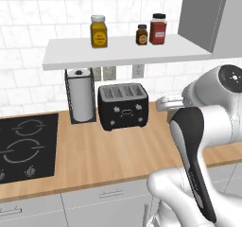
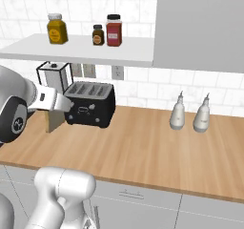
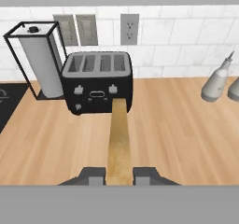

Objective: Start the toaster. Once the lever pops up, take the bread to the plate on the dining counter.

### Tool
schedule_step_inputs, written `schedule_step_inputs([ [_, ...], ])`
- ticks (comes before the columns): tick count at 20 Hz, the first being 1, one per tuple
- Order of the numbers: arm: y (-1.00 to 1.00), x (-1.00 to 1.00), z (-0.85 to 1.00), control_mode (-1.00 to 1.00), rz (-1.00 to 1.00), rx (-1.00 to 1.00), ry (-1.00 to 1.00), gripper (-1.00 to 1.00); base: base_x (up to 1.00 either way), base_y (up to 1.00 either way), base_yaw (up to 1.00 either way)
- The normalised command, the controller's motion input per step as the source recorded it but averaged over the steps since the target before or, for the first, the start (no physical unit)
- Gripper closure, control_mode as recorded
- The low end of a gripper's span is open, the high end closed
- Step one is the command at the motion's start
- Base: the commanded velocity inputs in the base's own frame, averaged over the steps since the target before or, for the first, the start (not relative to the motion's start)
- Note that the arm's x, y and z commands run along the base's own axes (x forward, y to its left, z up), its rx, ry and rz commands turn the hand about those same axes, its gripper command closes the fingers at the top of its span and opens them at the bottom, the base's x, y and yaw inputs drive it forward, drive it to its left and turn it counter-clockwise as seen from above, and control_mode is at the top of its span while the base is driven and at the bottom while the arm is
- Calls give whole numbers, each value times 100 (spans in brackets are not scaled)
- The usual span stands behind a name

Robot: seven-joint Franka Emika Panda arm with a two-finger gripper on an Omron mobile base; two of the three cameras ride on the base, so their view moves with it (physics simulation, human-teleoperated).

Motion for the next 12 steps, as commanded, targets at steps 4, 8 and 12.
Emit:
schedule_step_inputs([
  [4, 0, 0, 0, 100, 0, 0, 0, 100, -39, 0, 0],
  [8, 0, 0, 0, 100, 0, 0, 0, 100, -16, 1, 40],
  [12, 0, 0, 0, 100, 0, 0, 0, 100, -16, 0, 97],
])
